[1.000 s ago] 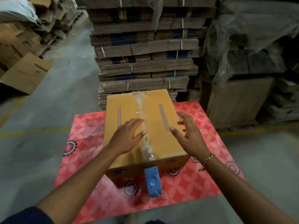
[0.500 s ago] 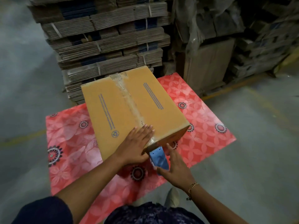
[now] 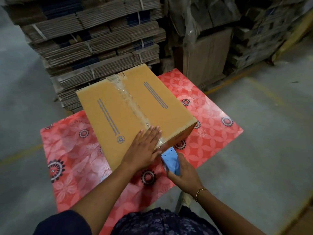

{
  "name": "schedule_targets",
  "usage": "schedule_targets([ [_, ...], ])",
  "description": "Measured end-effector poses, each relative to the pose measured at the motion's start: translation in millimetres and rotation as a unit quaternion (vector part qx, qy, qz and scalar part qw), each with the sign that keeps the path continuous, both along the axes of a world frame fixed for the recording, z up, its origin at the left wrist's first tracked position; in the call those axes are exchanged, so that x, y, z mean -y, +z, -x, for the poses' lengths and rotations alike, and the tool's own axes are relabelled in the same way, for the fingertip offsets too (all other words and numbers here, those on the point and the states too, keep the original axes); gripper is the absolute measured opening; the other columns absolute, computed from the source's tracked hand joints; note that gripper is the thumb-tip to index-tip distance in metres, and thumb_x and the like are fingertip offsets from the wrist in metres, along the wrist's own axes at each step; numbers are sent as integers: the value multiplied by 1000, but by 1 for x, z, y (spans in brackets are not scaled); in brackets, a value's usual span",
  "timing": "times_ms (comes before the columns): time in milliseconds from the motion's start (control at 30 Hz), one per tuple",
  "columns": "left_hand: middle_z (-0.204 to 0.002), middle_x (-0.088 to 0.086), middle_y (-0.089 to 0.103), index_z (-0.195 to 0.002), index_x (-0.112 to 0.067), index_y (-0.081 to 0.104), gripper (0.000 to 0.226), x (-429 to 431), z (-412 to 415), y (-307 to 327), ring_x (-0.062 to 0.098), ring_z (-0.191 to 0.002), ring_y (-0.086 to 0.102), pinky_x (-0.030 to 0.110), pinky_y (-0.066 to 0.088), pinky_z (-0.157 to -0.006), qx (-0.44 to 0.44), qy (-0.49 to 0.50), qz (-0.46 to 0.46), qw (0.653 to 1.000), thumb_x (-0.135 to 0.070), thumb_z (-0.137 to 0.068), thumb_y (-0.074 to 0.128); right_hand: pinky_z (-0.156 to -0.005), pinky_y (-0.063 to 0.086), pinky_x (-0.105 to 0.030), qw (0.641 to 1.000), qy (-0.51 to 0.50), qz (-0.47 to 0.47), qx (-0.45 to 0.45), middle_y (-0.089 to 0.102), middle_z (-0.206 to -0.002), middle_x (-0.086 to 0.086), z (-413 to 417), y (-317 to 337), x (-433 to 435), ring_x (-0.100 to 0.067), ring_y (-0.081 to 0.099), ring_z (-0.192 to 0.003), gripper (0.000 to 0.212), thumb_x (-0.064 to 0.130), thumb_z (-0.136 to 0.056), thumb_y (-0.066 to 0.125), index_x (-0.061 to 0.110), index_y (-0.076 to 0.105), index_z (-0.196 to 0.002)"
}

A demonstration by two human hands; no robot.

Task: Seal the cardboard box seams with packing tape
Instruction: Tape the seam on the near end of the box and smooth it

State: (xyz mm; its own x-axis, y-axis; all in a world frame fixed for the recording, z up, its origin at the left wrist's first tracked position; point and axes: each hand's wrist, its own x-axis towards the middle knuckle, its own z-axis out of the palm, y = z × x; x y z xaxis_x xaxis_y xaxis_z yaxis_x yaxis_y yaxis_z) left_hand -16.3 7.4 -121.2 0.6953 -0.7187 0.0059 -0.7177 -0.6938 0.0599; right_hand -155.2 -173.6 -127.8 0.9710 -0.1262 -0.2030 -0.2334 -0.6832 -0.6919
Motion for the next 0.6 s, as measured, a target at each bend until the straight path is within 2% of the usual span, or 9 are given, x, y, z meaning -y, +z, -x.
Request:
schedule_targets([
  [67,-171,3,14,-162,-17,17,73,1,0,-1,20,-157,13,51,21,-125,4,6,8,1000,-57,-102,28,-66,53,-36,1000,-18,11,11,61,-105,9,3,5,-3,-16,61,-86,55,48,-81,64,31,40,-128],
  [133,-171,3,16,-162,-17,18,72,1,0,0,20,-157,15,51,21,-125,1,9,7,1000,-58,-103,24,-62,52,-35,999,-29,28,15,60,-100,8,4,8,-6,-16,59,-82,50,49,-82,64,29,42,-122],
  [267,-170,3,16,-162,-17,18,71,1,0,-1,20,-157,15,52,22,-125,-4,6,5,1000,-56,-103,24,-67,56,-42,998,-42,37,17,65,-105,4,8,14,-8,-18,64,-86,55,55,-83,62,25,45,-125],
  [467,-171,2,14,-162,-17,16,72,3,2,-2,18,-157,11,49,15,-126,-7,8,12,1000,-57,-103,26,-57,52,-35,997,-64,44,11,62,-96,11,18,24,-6,-14,61,-74,54,54,-79,63,33,44,-125],
  [533,-171,2,15,-162,-17,17,72,3,1,-3,18,-157,13,50,17,-126,-3,10,13,1000,-57,-103,27,-57,51,-34,997,-70,44,7,62,-98,14,24,25,-6,-12,60,-76,55,54,-79,63,36,42,-127],
  [600,-171,2,15,-162,-17,18,73,2,-2,-3,18,-157,14,51,19,-126,-8,10,12,1000,-57,-102,27,-61,54,-38,997,-73,38,2,63,-100,14,30,26,-6,-13,62,-79,55,57,-79,62,37,41,-126],
])
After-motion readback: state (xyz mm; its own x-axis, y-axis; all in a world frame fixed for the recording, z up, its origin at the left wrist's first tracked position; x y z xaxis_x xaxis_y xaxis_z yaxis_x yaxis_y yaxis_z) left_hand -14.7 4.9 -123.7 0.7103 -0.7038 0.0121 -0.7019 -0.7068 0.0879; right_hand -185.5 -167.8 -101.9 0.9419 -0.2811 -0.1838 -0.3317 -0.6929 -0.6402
